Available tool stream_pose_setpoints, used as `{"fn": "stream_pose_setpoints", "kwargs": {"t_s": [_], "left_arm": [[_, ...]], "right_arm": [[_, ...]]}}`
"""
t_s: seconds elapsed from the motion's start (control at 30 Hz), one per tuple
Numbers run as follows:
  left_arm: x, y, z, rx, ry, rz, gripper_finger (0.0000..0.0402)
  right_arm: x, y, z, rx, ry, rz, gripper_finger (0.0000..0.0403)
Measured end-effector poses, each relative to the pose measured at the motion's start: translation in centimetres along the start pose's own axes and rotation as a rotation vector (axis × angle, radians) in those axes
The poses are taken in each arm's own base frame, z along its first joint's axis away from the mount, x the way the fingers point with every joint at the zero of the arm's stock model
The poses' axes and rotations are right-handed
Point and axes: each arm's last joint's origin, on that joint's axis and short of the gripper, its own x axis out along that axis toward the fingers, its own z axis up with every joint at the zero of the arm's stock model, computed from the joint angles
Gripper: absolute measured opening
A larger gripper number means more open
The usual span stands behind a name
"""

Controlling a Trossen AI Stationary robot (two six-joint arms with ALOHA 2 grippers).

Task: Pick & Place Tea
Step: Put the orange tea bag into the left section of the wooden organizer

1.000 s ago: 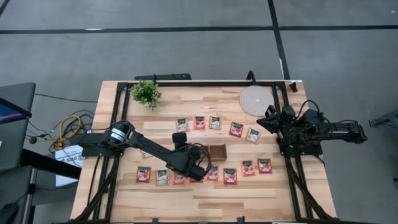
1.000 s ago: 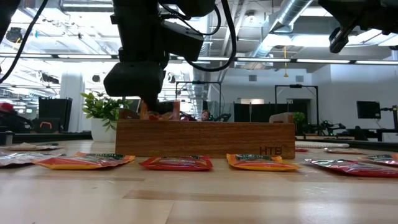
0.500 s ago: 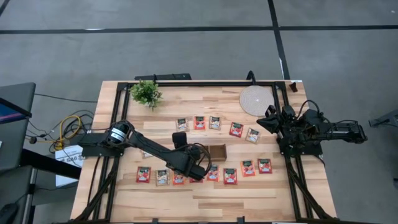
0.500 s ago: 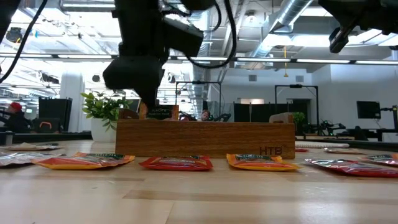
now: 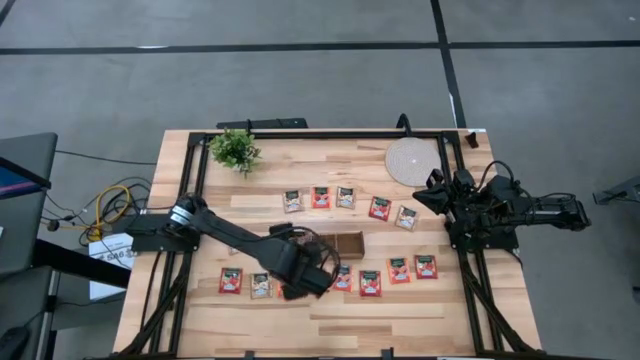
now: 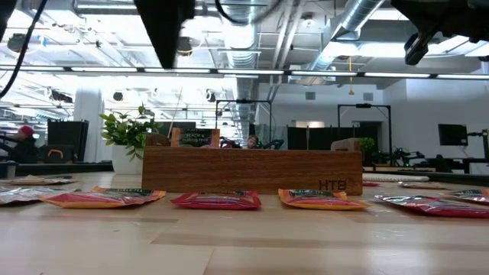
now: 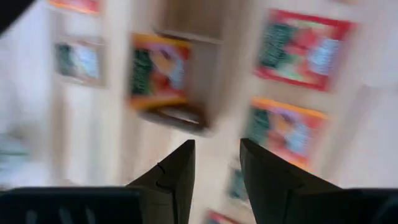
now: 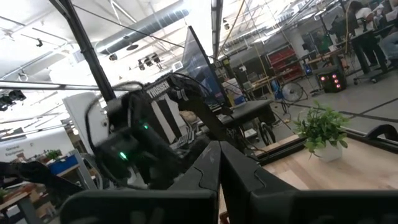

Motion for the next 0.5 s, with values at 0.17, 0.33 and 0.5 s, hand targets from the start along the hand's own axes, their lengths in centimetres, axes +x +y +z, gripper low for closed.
{"fn": "stream_pose_setpoints", "kwargs": {"t_s": [0.17,0.33,0.5], "left_arm": [[-1.0,-2.3,-1.9,-0.018,-0.02,-0.059,0.0119],[-0.5,-5.2,-2.4,-0.013,-0.131,-0.133,0.0119],[1.7,-5.5,-3.0,-0.089,-0.105,-0.082,0.0119]], "right_arm": [[0.0,0.0,0.0,0.0,0.0,0.0,0.0],[0.0,0.0,0.0,0.0,0.0,0.001,0.0],[0.0,0.1,0.0,0.001,0.013,0.031,0.0]]}}
